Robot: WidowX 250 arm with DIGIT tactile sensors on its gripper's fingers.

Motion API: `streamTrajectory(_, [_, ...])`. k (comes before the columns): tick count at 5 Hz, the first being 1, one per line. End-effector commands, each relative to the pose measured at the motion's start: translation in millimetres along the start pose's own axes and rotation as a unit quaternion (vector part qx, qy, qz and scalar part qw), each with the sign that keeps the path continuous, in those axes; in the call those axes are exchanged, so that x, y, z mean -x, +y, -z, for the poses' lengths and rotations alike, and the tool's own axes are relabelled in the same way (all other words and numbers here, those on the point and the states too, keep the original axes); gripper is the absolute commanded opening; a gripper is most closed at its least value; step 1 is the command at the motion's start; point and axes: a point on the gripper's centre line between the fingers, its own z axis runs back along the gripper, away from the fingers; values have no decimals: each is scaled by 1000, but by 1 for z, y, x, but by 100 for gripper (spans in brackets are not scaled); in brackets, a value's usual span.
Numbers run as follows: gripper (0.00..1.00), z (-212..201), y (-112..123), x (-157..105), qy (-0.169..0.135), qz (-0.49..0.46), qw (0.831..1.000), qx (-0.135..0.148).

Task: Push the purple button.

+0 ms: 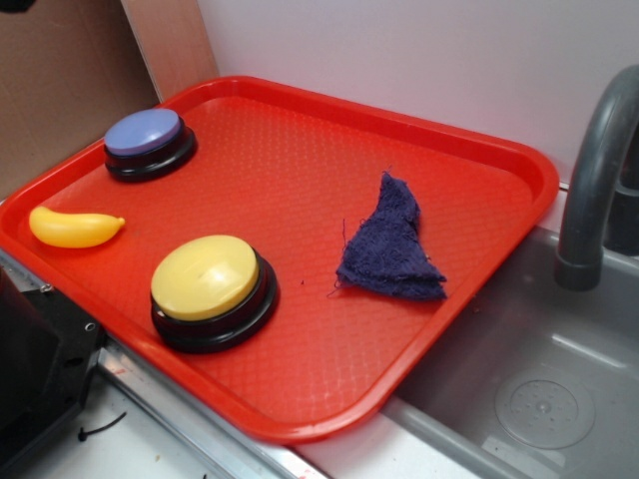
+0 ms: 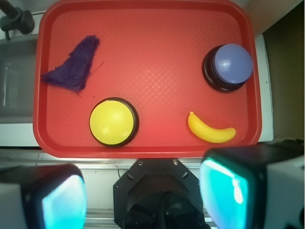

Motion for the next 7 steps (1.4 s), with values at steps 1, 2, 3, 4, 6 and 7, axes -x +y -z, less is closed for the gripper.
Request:
streamTrajectory(1, [100,0,0,0,0,0,1000,0])
streamTrajectory(2, [100,40,50,-38,5,-101,994,-49])
streamTrajectory(3, [100,67,90,-58,2,-163,983,-84])
streamTrajectory(4, [100,88,113,-76,-37,-252,962,-97])
streamTrajectory(6, [100,121,159,-88,-76,-376,916,-116])
streamTrajectory(7, [100,135,180,-99,-56,-382,915,-115])
